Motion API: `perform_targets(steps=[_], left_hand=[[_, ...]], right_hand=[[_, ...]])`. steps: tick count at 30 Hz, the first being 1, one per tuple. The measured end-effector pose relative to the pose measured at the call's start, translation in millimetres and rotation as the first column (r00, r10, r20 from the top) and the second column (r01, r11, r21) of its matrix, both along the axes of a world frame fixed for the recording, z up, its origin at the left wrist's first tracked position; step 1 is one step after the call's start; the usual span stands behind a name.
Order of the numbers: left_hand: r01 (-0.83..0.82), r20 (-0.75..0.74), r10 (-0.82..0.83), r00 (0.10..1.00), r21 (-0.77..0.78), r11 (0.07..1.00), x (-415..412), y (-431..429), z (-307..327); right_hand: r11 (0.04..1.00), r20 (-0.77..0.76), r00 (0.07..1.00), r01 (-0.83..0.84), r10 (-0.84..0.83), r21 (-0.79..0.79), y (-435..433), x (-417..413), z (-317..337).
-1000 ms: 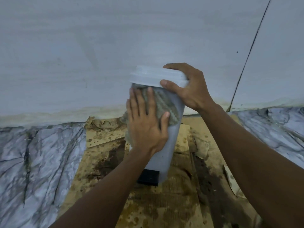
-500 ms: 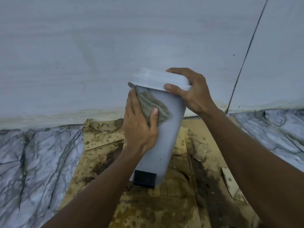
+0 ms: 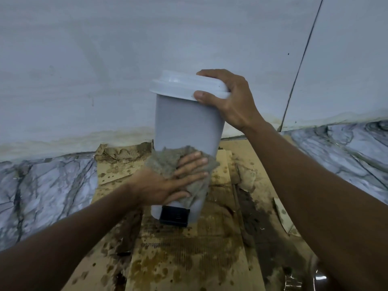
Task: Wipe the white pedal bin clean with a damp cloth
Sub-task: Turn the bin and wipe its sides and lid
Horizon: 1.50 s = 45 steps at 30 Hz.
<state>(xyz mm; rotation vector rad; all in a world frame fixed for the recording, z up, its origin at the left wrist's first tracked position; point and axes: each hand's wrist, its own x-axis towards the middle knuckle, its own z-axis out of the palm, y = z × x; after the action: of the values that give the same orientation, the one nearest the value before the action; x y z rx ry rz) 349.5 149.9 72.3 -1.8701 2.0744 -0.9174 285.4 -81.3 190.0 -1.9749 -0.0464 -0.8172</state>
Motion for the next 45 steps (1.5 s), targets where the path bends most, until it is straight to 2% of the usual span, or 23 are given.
perform_targets(steps=[2, 4, 6, 10, 11, 14, 16, 20, 24, 27, 29, 34, 40, 45], left_hand=[[-0.103, -0.062, 0.092, 0.994, -0.212, 0.972, 1, -10, 16], [-0.211, -0.138, 0.172, 0.975, -0.349, 0.913, -10, -25, 19], [-0.236, -0.178, 0.182, 0.967, -0.357, 0.904, -25, -35, 7], [-0.093, -0.176, 0.069, 0.982, -0.128, 0.987, -25, -16, -29], [-0.108, -0.2, 0.081, 0.976, -0.128, 0.986, -22, -9, -33], [-0.269, -0.287, 0.181, 0.941, -0.305, 0.914, -13, 1, -28], [-0.33, -0.361, 0.181, 0.915, -0.412, 0.849, -10, -4, -18], [-0.455, -0.633, 0.044, 0.773, -0.505, 0.733, -19, -18, -12], [-0.47, -0.736, -0.009, 0.677, -0.442, 0.764, -21, -2, -29], [-0.541, -0.854, -0.02, 0.52, -0.347, 0.766, -26, 12, -41], [-0.583, -0.883, -0.035, 0.467, -0.337, 0.739, -29, 9, -38], [-0.641, -0.848, 0.002, 0.529, -0.399, 0.655, -28, -19, -10], [-0.468, -0.778, 0.065, 0.624, -0.306, 0.829, -28, 11, -42], [-0.456, -0.711, 0.162, 0.684, -0.245, 0.856, -34, 19, -48]], right_hand=[[1.0, 0.011, 1.0, 0.002, -0.002, 0.006, 1, 3, 0], [1.0, 0.019, 1.0, 0.007, -0.007, 0.004, 0, 4, 0], [1.0, 0.018, 1.0, 0.002, -0.002, 0.006, -3, 3, -2], [1.0, 0.005, 1.0, -0.015, 0.015, 0.016, -7, 1, -3], [1.0, 0.004, 1.0, -0.014, 0.014, 0.02, -8, 1, -3], [0.999, 0.006, 1.0, -0.006, 0.006, 0.04, -7, 3, -2], [0.999, 0.005, 1.0, -0.005, 0.004, 0.038, -6, 4, -2], [1.0, 0.007, 1.0, -0.001, 0.0, 0.025, -6, 4, -1], [0.999, 0.006, 1.0, -0.014, 0.014, 0.031, -7, 2, -2], [0.999, 0.007, 1.0, -0.017, 0.016, 0.04, -7, 1, -3], [0.999, 0.017, 1.0, -0.008, 0.008, 0.044, -7, 1, -4], [0.999, 0.034, 0.999, 0.02, -0.021, 0.027, -12, 1, -4], [1.0, 0.047, 0.999, 0.002, -0.002, -0.002, -12, -2, -5], [1.0, 0.042, 0.999, -0.008, 0.008, 0.005, -5, 1, -6]])
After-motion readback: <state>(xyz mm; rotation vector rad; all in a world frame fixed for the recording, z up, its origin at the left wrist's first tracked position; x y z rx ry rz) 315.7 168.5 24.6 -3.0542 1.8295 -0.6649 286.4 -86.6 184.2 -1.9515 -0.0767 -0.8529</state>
